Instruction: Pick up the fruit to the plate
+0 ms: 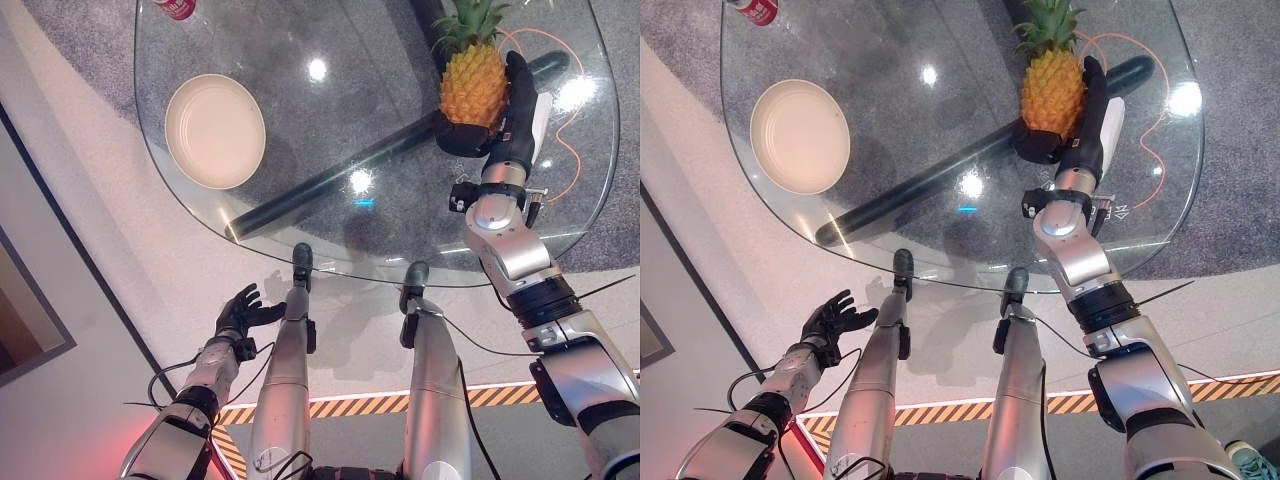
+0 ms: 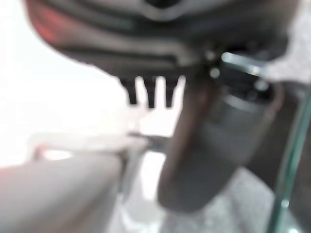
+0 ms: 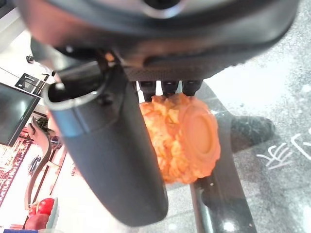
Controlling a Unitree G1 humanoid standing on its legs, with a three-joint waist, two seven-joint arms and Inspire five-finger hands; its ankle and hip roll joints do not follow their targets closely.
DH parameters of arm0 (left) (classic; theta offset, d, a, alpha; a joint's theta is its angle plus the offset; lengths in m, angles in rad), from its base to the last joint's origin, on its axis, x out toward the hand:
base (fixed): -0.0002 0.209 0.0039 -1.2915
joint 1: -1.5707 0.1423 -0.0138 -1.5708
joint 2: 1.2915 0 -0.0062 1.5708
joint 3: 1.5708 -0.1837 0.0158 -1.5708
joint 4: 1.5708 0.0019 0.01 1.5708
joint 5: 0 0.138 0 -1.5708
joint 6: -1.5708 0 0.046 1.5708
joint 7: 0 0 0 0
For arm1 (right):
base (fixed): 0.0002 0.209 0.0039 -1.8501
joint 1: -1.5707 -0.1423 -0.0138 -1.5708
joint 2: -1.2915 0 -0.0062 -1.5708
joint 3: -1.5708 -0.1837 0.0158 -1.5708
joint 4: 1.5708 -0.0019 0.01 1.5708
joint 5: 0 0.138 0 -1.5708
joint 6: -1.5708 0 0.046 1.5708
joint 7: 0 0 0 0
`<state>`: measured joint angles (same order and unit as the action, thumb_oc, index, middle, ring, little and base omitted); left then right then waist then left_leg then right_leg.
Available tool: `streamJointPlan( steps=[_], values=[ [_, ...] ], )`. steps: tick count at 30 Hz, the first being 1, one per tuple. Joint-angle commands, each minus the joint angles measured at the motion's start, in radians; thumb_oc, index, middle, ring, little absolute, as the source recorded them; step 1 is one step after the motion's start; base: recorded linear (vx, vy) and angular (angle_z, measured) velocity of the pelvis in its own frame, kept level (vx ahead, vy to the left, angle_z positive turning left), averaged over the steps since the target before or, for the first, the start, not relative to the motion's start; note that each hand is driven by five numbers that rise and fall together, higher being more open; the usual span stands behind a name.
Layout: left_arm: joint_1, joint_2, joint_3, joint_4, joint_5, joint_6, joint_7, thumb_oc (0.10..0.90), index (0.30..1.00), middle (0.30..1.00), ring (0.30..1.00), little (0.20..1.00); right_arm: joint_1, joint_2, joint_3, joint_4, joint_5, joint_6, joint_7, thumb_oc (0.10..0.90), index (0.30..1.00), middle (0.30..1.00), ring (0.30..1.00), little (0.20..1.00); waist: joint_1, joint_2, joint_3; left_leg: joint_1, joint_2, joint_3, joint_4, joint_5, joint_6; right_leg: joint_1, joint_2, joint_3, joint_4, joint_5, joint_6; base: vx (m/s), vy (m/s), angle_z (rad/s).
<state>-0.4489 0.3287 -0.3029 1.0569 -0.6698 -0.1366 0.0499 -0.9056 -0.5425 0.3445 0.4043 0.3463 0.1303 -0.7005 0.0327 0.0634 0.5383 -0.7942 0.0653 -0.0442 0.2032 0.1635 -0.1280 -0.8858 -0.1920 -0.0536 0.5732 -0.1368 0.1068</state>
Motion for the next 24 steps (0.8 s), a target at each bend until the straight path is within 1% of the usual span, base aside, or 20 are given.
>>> streamJointPlan(
  steps=[1,6,11,15,16,18,19,20,21,24],
  values=[
    [0.042,0.022,-0.006,0.000,-0.001,-0.005,-0.012,0.800,0.900,0.900,0.900,0.900,-0.089,-0.054,0.020,0.017,0.026,0.009,-0.022,0.100,0.300,0.300,0.300,0.200,0.007,0.007,-0.018,-0.020,-0.074,0.033,0.103,-0.093,0.069,0.055,0.061,-0.075,-0.229,0.172,-0.030,0.00,0.000,0.00],
    [0.044,0.021,-0.006,-0.009,-0.011,-0.011,-0.003,0.800,0.900,0.900,0.900,0.900,-0.096,-0.058,0.028,0.049,0.052,0.025,-0.004,0.100,0.300,0.300,0.300,0.200,0.010,0.008,-0.018,-0.019,-0.074,0.032,0.099,-0.091,0.069,0.055,0.060,-0.078,-0.232,0.174,-0.030,0.00,-0.005,0.03],
    [0.048,0.025,0.007,-0.022,-0.049,-0.037,0.018,0.800,0.900,0.900,0.900,0.900,-0.092,-0.058,0.027,0.053,0.047,0.022,0.009,0.100,0.300,0.300,0.300,0.200,0.011,0.007,-0.018,-0.016,-0.074,0.031,0.098,-0.091,0.069,0.057,0.060,-0.077,-0.232,0.176,-0.028,0.00,0.000,0.01],
    [0.044,0.027,0.057,-0.041,-0.179,-0.068,0.029,0.800,0.900,0.900,0.900,0.900,-0.088,-0.057,0.026,0.055,0.041,0.016,0.014,0.100,0.300,0.300,0.300,0.200,0.013,0.007,-0.018,-0.015,-0.075,0.027,0.096,-0.090,0.068,0.057,0.061,-0.075,-0.229,0.172,-0.027,0.00,0.000,0.00],
    [0.043,0.030,0.080,-0.050,-0.225,-0.089,0.038,0.800,0.900,0.900,0.900,0.900,-0.081,-0.057,0.023,0.052,0.034,0.013,0.017,0.100,0.300,0.300,0.300,0.200,0.013,0.007,-0.018,-0.015,-0.076,0.026,0.097,-0.090,0.068,0.056,0.062,-0.074,-0.227,0.170,-0.027,0.00,0.000,0.00],
    [0.040,0.032,0.110,-0.065,-0.268,-0.106,0.055,0.800,0.900,0.900,0.900,0.900,-0.072,-0.055,0.020,0.048,0.024,0.007,0.018,0.100,0.300,0.300,0.300,0.200,0.013,0.006,-0.018,-0.015,-0.076,0.024,0.097,-0.091,0.067,0.056,0.062,-0.073,-0.225,0.167,-0.027,0.00,0.000,0.00],
    [0.032,0.038,0.139,-0.080,-0.310,-0.134,0.083,0.800,0.900,0.900,0.900,0.900,-0.062,-0.052,0.015,0.046,0.008,0.000,0.020,0.100,0.300,0.300,0.300,0.200,0.013,0.005,-0.018,-0.011,-0.077,0.022,0.096,-0.092,0.066,0.059,0.062,-0.073,-0.223,0.164,-0.026,0.00,0.000,0.00],
    [0.017,0.047,0.174,-0.103,-0.359,-0.147,0.112,0.800,0.900,0.900,0.900,0.900,-0.058,-0.048,0.014,0.043,-0.005,-0.004,0.016,0.100,0.300,0.300,0.300,0.200,0.014,0.003,-0.018,-0.009,-0.078,0.019,0.094,-0.092,0.066,0.060,0.064,-0.073,-0.222,0.161,-0.026,0.00,0.000,0.00],
    [0.011,0.051,0.188,-0.113,-0.376,-0.161,0.128,0.800,0.900,0.900,0.900,0.900,-0.056,-0.047,0.013,0.039,-0.010,-0.004,0.014,0.100,0.300,0.300,0.300,0.200,0.014,0.003,-0.018,-0.009,-0.078,0.018,0.094,-0.092,0.065,0.060,0.064,-0.073,-0.221,0.160,-0.026,0.00,-0.032,0.01],
    [-0.034,0.080,0.259,-0.174,-0.443,-0.249,0.229,0.800,0.900,0.900,0.900,0.900,-0.033,-0.042,0.006,0.017,-0.030,-0.015,-0.002,0.100,0.300,0.300,0.300,0.200,0.014,-0.004,-0.018,-0.011,-0.079,0.011,0.096,-0.093,0.063,0.058,0.064,-0.074,-0.218,0.156,-0.025,-0.01,-0.053,0.04]
  ],
)
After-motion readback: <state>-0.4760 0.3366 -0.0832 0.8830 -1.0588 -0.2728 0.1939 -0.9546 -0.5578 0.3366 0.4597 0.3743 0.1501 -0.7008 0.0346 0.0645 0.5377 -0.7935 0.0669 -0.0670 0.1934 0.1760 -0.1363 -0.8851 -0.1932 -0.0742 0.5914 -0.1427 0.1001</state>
